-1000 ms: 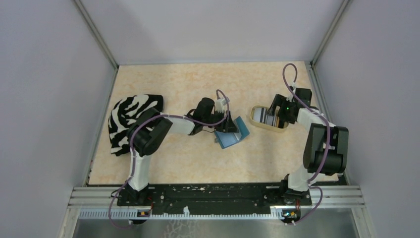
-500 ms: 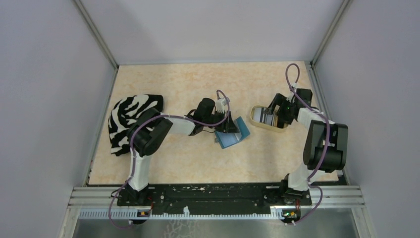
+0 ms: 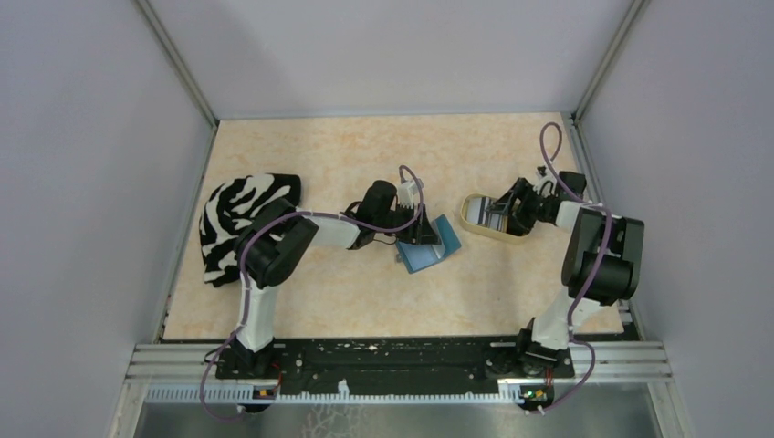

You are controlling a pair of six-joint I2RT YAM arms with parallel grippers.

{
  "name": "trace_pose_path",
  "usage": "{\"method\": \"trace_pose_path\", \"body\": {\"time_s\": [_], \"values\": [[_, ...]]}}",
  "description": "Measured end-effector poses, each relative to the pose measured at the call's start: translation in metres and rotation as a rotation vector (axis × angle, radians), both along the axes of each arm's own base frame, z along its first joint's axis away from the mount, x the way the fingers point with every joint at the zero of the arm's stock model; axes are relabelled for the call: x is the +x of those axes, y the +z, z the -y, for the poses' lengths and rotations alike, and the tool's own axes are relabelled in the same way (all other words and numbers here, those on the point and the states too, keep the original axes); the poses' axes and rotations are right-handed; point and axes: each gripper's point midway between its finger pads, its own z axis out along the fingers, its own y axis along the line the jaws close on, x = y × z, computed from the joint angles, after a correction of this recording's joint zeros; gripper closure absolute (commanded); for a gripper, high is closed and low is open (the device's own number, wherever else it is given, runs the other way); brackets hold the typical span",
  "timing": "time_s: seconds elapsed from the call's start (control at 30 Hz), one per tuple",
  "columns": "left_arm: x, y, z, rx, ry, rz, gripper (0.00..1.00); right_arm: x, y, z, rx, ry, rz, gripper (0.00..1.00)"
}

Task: Put the credit cards into the card holder
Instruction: Pick up the credit card from the storage box.

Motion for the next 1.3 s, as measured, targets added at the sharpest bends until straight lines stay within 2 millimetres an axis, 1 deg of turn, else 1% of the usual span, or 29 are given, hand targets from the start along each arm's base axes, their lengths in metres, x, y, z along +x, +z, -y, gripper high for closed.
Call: {"method": "trace_pose_path", "body": {"time_s": [0.1, 0.17, 0.63, 0.77, 0.8, 0.9, 0.93, 1.2, 1.3], "values": [[0.000, 0.000, 0.000, 0.000, 0.000, 0.000, 0.44, -0.003, -0.005, -0.008, 0.053, 0.037, -0.014, 0.26], [0.000, 0.000, 0.000, 0.000, 0.001, 0.001, 0.44, -0.005, -0.005, -0.013, 0.089, 0.063, -0.020, 0.24], [0.001, 0.000, 0.000, 0.003, 0.006, 0.003, 0.43, -0.007, 0.000, -0.019, 0.132, 0.110, -0.008, 0.28], [0.001, -0.001, 0.000, 0.004, 0.007, 0.003, 0.43, -0.009, 0.001, -0.015, 0.143, 0.112, -0.010, 0.30], [0.001, -0.001, 0.000, 0.004, 0.007, 0.003, 0.43, -0.010, 0.001, -0.014, 0.147, 0.110, -0.012, 0.32], [0.000, -0.001, 0.000, 0.005, 0.007, 0.002, 0.43, -0.011, 0.002, -0.009, 0.157, 0.103, -0.009, 0.33], [0.000, -0.001, 0.000, 0.005, 0.007, 0.002, 0.43, -0.012, 0.003, -0.008, 0.161, 0.101, -0.009, 0.36], [0.000, -0.001, -0.001, 0.007, 0.011, 0.004, 0.43, -0.011, 0.009, 0.005, 0.175, 0.088, 0.001, 0.39], [0.000, -0.001, -0.001, 0.007, 0.011, 0.003, 0.43, -0.012, 0.010, 0.008, 0.179, 0.082, 0.001, 0.44]]}}
